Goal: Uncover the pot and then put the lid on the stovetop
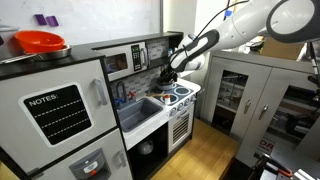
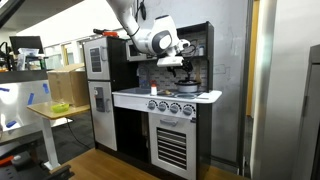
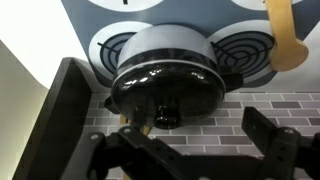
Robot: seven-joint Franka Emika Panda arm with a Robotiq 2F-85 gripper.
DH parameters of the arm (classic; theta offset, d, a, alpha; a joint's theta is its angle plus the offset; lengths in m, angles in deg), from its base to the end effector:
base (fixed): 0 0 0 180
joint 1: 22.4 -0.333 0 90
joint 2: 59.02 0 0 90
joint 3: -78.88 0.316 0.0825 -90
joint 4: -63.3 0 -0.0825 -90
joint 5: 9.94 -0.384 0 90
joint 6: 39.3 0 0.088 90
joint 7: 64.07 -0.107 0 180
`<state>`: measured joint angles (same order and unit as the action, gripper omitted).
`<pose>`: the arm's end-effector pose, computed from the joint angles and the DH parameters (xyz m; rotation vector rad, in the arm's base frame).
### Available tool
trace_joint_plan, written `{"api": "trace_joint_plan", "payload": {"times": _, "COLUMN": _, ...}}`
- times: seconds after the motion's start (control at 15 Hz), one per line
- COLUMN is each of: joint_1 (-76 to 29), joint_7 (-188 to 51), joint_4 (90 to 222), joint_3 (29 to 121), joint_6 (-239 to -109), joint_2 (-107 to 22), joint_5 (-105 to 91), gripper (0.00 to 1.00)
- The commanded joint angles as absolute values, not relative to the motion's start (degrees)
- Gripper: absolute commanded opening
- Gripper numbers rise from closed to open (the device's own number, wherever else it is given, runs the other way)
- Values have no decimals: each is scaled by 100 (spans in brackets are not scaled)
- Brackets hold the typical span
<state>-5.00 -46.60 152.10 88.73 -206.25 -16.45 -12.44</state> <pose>0.7402 -0.1294 0.2877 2.9646 0.0761 0.9820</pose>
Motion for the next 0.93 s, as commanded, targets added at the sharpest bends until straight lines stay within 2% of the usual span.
{"api": "trace_joint_plan", "payload": {"times": 0.0, "joint_1": -432, "joint_7": -4611, "joint_4": 15145, "joint_3": 8974, "joint_6": -20863, "joint_2": -1546, "joint_5": -1339, "gripper": 100}}
{"api": "trace_joint_plan", "payload": {"times": 0.07, "joint_1": -441, "joint_7": -4630, "joint_4": 15149, "joint_3": 8958, "joint_6": -20891, "joint_2": -1546, "joint_5": -1325, "gripper": 100}}
{"api": "trace_joint_plan", "payload": {"times": 0.13, "joint_1": -461, "joint_7": -4657, "joint_4": 15148, "joint_3": 8928, "joint_6": -20918, "joint_2": -1545, "joint_5": -1309, "gripper": 75}}
{"api": "trace_joint_plan", "payload": {"times": 0.2, "joint_1": -472, "joint_7": -4682, "joint_4": 15157, "joint_3": 8910, "joint_6": -20962, "joint_2": -1546, "joint_5": -1303, "gripper": 74}}
{"api": "trace_joint_plan", "payload": {"times": 0.87, "joint_1": -372, "joint_7": -4634, "joint_4": 15076, "joint_3": 9017, "joint_6": -21067, "joint_2": -1429, "joint_5": -1292, "gripper": 2}}
